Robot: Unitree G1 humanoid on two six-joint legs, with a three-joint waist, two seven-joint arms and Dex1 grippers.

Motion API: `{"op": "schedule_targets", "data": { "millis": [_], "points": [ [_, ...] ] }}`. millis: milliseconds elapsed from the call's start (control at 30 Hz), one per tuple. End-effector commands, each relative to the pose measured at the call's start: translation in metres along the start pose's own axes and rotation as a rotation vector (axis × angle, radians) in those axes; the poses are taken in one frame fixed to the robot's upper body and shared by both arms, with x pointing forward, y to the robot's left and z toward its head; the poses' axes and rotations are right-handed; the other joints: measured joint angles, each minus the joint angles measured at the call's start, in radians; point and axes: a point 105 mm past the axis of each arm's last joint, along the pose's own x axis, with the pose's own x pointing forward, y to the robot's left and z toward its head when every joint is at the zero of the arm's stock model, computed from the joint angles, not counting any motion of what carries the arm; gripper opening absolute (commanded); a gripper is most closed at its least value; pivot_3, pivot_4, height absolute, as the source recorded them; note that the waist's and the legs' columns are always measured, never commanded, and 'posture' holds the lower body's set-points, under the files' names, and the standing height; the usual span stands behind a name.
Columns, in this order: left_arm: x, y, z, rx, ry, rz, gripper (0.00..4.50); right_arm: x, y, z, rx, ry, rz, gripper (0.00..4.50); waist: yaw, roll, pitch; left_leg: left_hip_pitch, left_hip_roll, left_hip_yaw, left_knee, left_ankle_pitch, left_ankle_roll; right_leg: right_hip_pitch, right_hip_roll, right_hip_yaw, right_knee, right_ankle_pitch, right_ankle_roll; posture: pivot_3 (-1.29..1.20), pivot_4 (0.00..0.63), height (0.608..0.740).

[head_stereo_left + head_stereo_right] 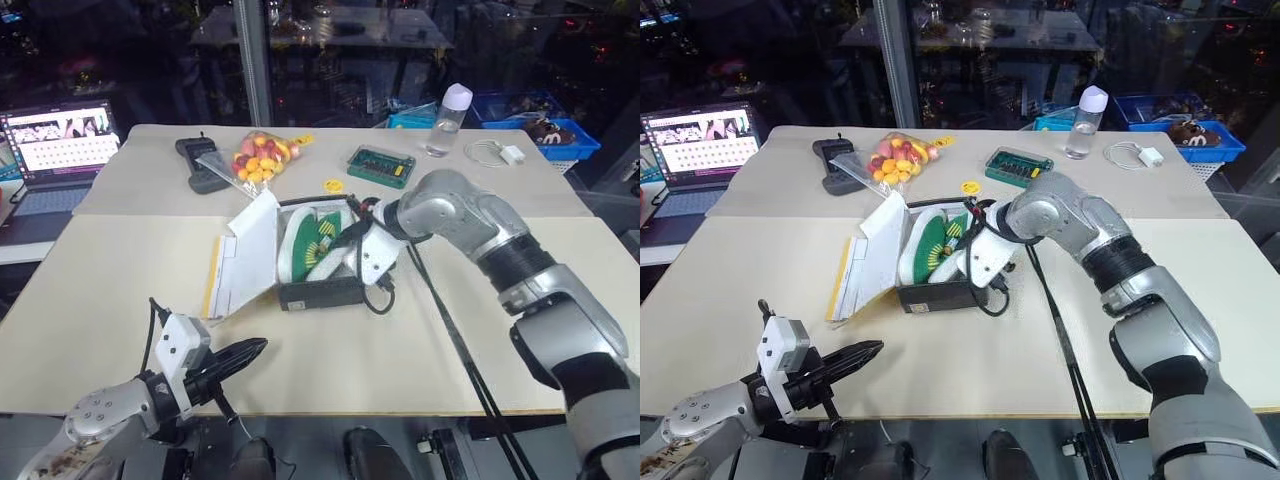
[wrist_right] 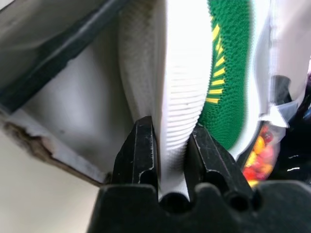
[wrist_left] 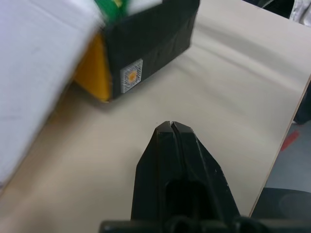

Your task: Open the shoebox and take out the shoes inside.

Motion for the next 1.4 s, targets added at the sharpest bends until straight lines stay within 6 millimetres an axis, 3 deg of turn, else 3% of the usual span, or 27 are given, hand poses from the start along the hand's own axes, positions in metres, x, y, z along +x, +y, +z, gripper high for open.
{"op": "schedule_targets", "data": {
  "millis": [33, 67, 133, 167, 233, 300, 333, 367, 433, 467, 500, 533, 567, 633, 667, 767, 867, 900, 1000, 1067, 1233, 1400],
  "points": [
    [0.001, -0.003, 0.003, 0.019, -0.011, -0.014, 0.00, -0.017, -0.015, 0.006, 0.082, -0.043, -0.073, 0.43, 0.002, 0.000, 0.000, 0.000, 0.000, 0.000, 0.000, 0.000, 0.000, 0.000, 0.000, 0.000, 0.000, 0.000, 0.000, 0.00, 0.150, 0.712],
    [0.001, -0.003, 0.003, 0.019, -0.011, -0.015, 0.00, -0.018, -0.017, 0.006, 0.111, -0.049, -0.079, 0.43, 0.004, 0.000, 0.000, 0.000, 0.000, 0.000, 0.000, 0.000, 0.000, 0.001, 0.000, -0.001, 0.000, 0.000, 0.000, 0.00, 0.150, 0.712],
    [0.001, -0.003, 0.004, 0.019, -0.011, -0.016, 0.00, -0.016, -0.010, -0.021, -0.031, 0.155, -0.064, 0.43, 0.005, 0.000, 0.000, 0.000, 0.000, 0.000, 0.001, 0.000, 0.000, 0.001, 0.000, 0.000, 0.000, -0.001, 0.002, 0.00, 0.150, 0.712],
    [0.001, -0.003, 0.003, 0.020, -0.011, -0.016, 0.00, -0.016, -0.003, -0.024, -0.044, 0.168, -0.039, 0.43, 0.006, 0.000, 0.000, 0.000, 0.000, 0.000, 0.001, 0.000, 0.000, 0.001, 0.000, 0.000, 0.000, -0.001, 0.002, 0.00, 0.150, 0.712],
    [0.001, -0.003, 0.004, 0.018, -0.012, -0.015, 0.00, -0.014, -0.014, -0.002, 0.213, -0.029, -0.097, 0.43, 0.010, 0.000, 0.000, 0.000, -0.001, 0.000, 0.002, 0.000, 0.000, 0.000, -0.001, 0.000, -0.001, -0.001, 0.002, 0.00, 0.150, 0.712],
    [0.001, -0.003, 0.004, 0.018, -0.011, -0.016, 0.00, -0.014, -0.013, -0.006, 0.104, 0.042, -0.087, 0.43, 0.004, 0.000, 0.000, 0.000, -0.001, 0.000, 0.002, 0.000, 0.000, 0.000, -0.001, 0.000, -0.001, -0.001, 0.002, 0.00, 0.150, 0.712],
    [0.001, -0.004, 0.004, 0.018, -0.011, -0.017, 0.00, -0.014, -0.019, -0.001, 0.192, -0.008, -0.117, 0.43, 0.001, 0.000, 0.000, 0.000, -0.001, 0.001, 0.001, 0.000, 0.000, 0.000, 0.000, 0.000, -0.001, -0.001, 0.002, 0.00, 0.150, 0.712],
    [0.001, -0.004, 0.004, 0.018, -0.010, -0.018, 0.00, -0.013, -0.015, -0.011, 0.079, 0.098, -0.103, 0.43, -0.002, 0.000, 0.000, 0.000, 0.000, 0.001, 0.000, 0.000, 0.000, -0.001, 0.000, 0.000, 0.000, -0.001, 0.002, 0.00, 0.150, 0.712],
    [0.001, -0.004, 0.004, 0.015, -0.011, -0.015, 0.00, -0.011, -0.011, -0.003, 0.201, 0.015, -0.090, 0.43, -0.001, 0.000, 0.000, 0.000, 0.000, 0.000, -0.001, 0.000, 0.000, -0.001, 0.000, 0.000, 0.000, -0.001, 0.001, 0.00, 0.150, 0.712],
    [0.001, -0.004, 0.003, 0.017, -0.009, -0.016, 0.00, -0.010, -0.006, -0.015, 0.053, 0.153, -0.078, 0.43, 0.002, 0.000, 0.000, 0.000, 0.000, 0.000, -0.001, 0.000, 0.000, -0.001, 0.001, 0.000, 0.000, -0.001, 0.001, 0.00, 0.150, 0.712],
    [0.001, -0.004, 0.003, 0.016, -0.009, -0.015, 0.00, -0.011, -0.003, -0.019, 0.023, 0.176, -0.061, 0.43, 0.002, 0.000, 0.000, 0.000, 0.000, -0.001, -0.002, 0.000, 0.000, -0.001, 0.000, -0.001, 0.000, -0.001, 0.001, 0.00, 0.150, 0.712],
    [0.001, -0.004, 0.003, 0.015, -0.011, -0.014, 0.00, -0.011, -0.018, -0.002, 0.229, 0.037, -0.138, 0.43, 0.003, 0.000, 0.000, 0.000, 0.000, 0.000, -0.002, 0.000, 0.000, -0.001, 0.000, 0.000, 0.000, -0.001, 0.001, 0.00, 0.150, 0.712],
    [0.001, -0.004, 0.004, 0.014, -0.012, -0.015, 0.00, -0.013, -0.021, 0.006, 0.295, -0.043, -0.145, 0.43, 0.004, 0.000, 0.000, 0.000, 0.000, 0.000, -0.001, 0.000, 0.000, -0.001, 0.000, 0.000, -0.001, -0.002, 0.002, 0.00, 0.150, 0.712],
    [0.001, -0.004, 0.003, 0.017, -0.010, -0.017, 0.00, -0.012, -0.011, -0.013, 0.095, 0.139, -0.106, 0.43, 0.004, 0.000, 0.000, -0.001, 0.000, 0.000, 0.000, 0.000, 0.000, -0.001, 0.000, 0.000, -0.001, -0.002, 0.002, 0.00, 0.150, 0.712],
    [0.001, -0.004, 0.003, 0.017, -0.010, -0.015, 0.00, -0.018, -0.029, 0.001, 0.311, 0.003, -0.187, 0.43, 0.004, 0.000, 0.001, -0.001, 0.000, 0.000, 0.000, 0.000, 0.000, 0.000, 0.000, 0.000, -0.001, -0.002, 0.002, 0.00, 0.150, 0.712],
    [0.002, -0.004, 0.003, 0.016, -0.010, -0.013, 0.00, -0.022, -0.032, 0.011, 0.337, -0.100, -0.171, 0.43, 0.002, 0.000, 0.001, -0.001, 0.000, 0.000, 0.000, 0.000, 0.000, -0.001, 0.000, 0.000, -0.001, -0.001, 0.002, 0.00, 0.150, 0.712],
    [0.001, -0.004, 0.003, 0.013, -0.011, -0.011, 0.00, -0.039, -0.050, 0.027, 0.548, -0.296, -0.191, 0.43, 0.002, 0.000, 0.001, 0.000, 0.000, -0.001, 0.000, 0.000, 0.000, 0.000, 0.000, -0.001, 0.000, -0.002, 0.002, 0.00, 0.150, 0.712],
    [0.001, -0.003, 0.003, 0.015, -0.008, -0.009, 0.00, -0.042, -0.046, 0.012, 0.437, -0.164, -0.197, 0.43, 0.001, 0.001, 0.001, -0.001, 0.000, -0.001, 0.000, 0.000, 0.000, 0.000, 0.000, -0.001, 0.000, -0.001, 0.002, 0.00, 0.150, 0.712],
    [0.001, -0.003, 0.002, 0.018, -0.006, -0.009, 0.00, -0.049, -0.038, -0.003, 0.401, -0.099, -0.176, 0.43, 0.004, 0.001, 0.001, -0.001, 0.000, 0.000, 0.000, 0.000, 0.000, 0.000, 0.000, -0.001, -0.001, -0.001, 0.002, 0.00, 0.150, 0.712],
    [0.001, -0.003, 0.002, 0.018, -0.005, -0.007, 0.00, -0.054, -0.039, 0.000, 0.422, -0.137, -0.180, 0.43, 0.010, 0.001, 0.001, -0.001, 0.000, 0.000, 0.000, 0.000, 0.000, 0.000, 0.000, -0.001, -0.001, -0.002, 0.002, 0.00, 0.150, 0.712],
    [0.000, -0.003, 0.001, 0.019, -0.001, -0.006, 0.00, -0.082, -0.064, 0.014, 0.564, -0.287, -0.291, 0.43, 0.002, 0.001, 0.001, -0.001, 0.000, 0.000, -0.001, 0.000, 0.000, -0.001, 0.000, 0.000, -0.001, -0.002, 0.002, 0.00, 0.150, 0.712],
    [0.001, -0.002, 0.001, 0.022, 0.003, -0.012, 0.00, -0.102, -0.072, 0.017, 0.718, -0.386, -0.395, 0.43, 0.003, 0.001, 0.001, -0.001, 0.000, 0.000, -0.001, 0.000, 0.000, -0.001, 0.000, -0.001, -0.001, -0.002, 0.002, 0.00, 0.150, 0.712]
  ]
}}
